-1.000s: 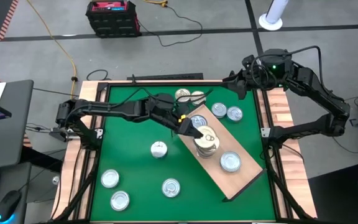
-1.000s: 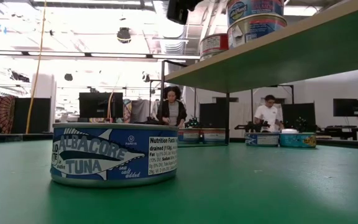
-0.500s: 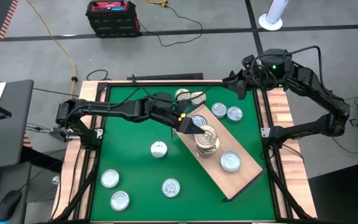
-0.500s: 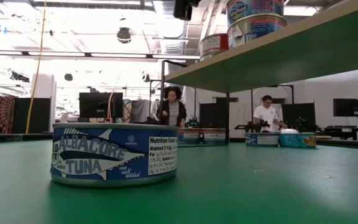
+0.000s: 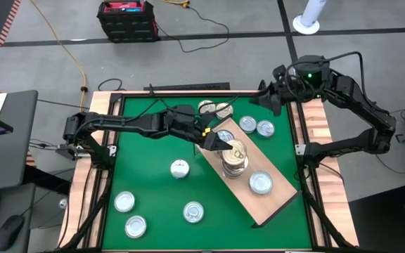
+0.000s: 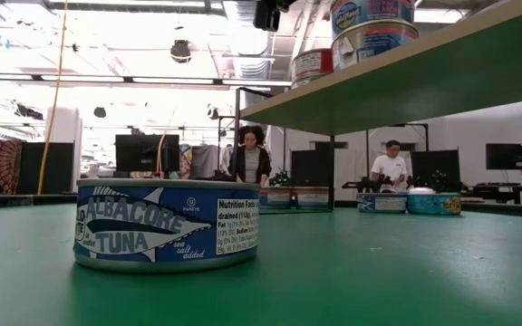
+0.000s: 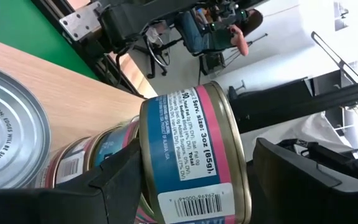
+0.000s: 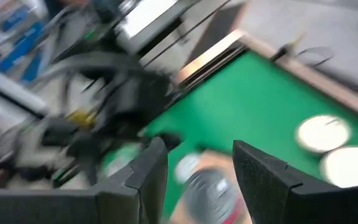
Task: Stack canned seafood by type on shelf
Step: Stack the blue and pink tuna can on top of the other blue and pink tuna cans on the shelf
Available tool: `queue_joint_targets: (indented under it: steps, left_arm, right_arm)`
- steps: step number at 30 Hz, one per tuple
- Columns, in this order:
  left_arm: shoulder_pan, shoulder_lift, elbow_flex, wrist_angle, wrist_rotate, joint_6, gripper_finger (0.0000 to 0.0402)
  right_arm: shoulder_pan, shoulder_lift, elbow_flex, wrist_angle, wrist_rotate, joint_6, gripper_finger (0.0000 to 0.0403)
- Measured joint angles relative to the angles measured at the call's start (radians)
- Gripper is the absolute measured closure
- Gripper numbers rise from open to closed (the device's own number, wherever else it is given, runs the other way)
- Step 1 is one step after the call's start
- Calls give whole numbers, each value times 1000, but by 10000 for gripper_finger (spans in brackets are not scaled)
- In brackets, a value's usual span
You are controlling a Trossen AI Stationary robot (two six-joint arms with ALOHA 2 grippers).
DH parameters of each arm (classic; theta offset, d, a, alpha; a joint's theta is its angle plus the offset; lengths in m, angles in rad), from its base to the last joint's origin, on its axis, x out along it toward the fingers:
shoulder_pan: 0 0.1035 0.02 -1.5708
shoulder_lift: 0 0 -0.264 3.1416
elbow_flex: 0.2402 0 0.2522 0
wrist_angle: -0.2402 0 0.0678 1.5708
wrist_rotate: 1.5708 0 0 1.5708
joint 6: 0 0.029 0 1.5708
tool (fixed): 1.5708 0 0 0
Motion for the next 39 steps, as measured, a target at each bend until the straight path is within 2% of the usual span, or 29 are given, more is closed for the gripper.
queue_joint_targets:
  steps: [4, 11, 17, 23, 39]
  left_arm:
    - [0, 0, 0, 0, 1, 1, 120]
    - [0, 0, 0, 0, 3, 8, 120]
    - [2, 0, 0, 1, 3, 9, 120]
    - [2, 0, 0, 2, -3, 22, 120]
    - [2, 0, 0, 5, -3, 38, 120]
  right_arm:
    - [82, 19, 0, -60, -41, -2, 198]
    - [238, 97, 0, -77, 58, -25, 198]
    - [296, 142, 0, -45, 61, -54, 198]
    - [319, 177, 0, 26, 56, -80, 198]
    - [320, 205, 0, 16, 35, -73, 198]
